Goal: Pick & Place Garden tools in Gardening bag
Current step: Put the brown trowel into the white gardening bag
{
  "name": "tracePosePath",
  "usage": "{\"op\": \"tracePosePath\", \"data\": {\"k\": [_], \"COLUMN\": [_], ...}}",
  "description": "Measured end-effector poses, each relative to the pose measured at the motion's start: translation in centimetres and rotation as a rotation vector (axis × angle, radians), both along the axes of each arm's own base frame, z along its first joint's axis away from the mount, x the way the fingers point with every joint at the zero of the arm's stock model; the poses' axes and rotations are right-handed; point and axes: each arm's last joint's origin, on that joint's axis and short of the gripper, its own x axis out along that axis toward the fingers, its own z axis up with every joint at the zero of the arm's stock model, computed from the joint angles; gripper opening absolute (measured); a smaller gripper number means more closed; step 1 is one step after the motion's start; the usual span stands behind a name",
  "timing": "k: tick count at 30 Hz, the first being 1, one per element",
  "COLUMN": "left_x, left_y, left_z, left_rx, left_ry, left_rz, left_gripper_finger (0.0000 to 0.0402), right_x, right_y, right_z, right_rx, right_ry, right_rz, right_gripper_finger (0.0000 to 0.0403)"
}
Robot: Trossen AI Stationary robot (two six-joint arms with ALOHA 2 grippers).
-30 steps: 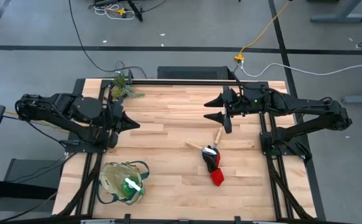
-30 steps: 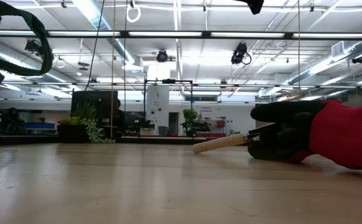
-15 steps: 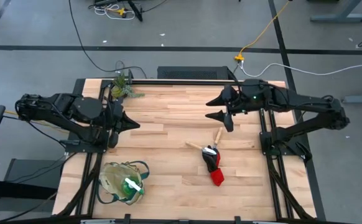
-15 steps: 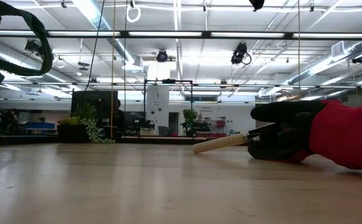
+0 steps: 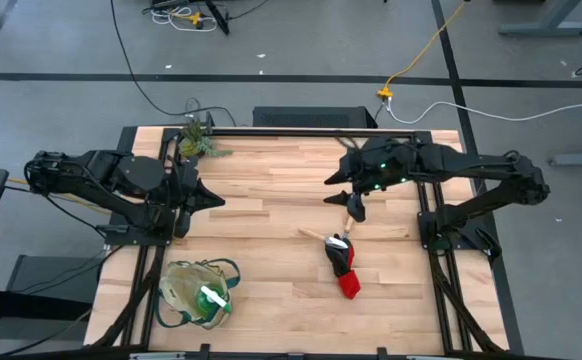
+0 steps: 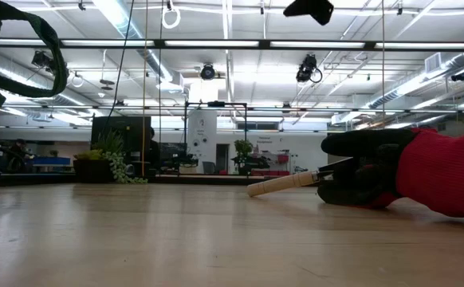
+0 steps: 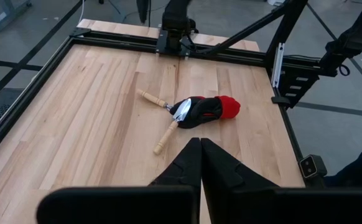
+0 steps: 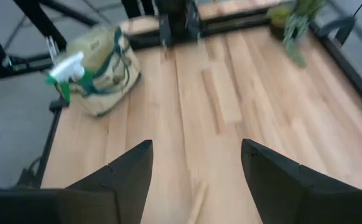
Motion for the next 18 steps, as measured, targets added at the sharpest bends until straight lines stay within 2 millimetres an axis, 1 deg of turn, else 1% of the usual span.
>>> {"op": "tracePosePath", "data": {"k": [9,13,18], "left_x": [0.0,0.0,0.0], "left_y": [0.0,0.0,0.1], "left_z": [0.0,0.0,0.0], "left_rx": [0.008,0.007,0.011], "left_ry": [-0.001,-0.001,-0.003], "left_rz": [0.013,0.014,0.021], "left_gripper_finger": [0.0005,0.0011,0.0004], "right_x": [2.5,3.6,4.7], "right_y": [0.0,0.0,0.1], "right_z": [-4.0,-5.4,-7.1], "right_rx": [0.036,0.053,0.084], "right_ry": [0.224,0.281,0.344], "right_rz": [-0.009,0.006,0.034], "right_gripper_finger": [0.0247,0.0247,0.0247]}}
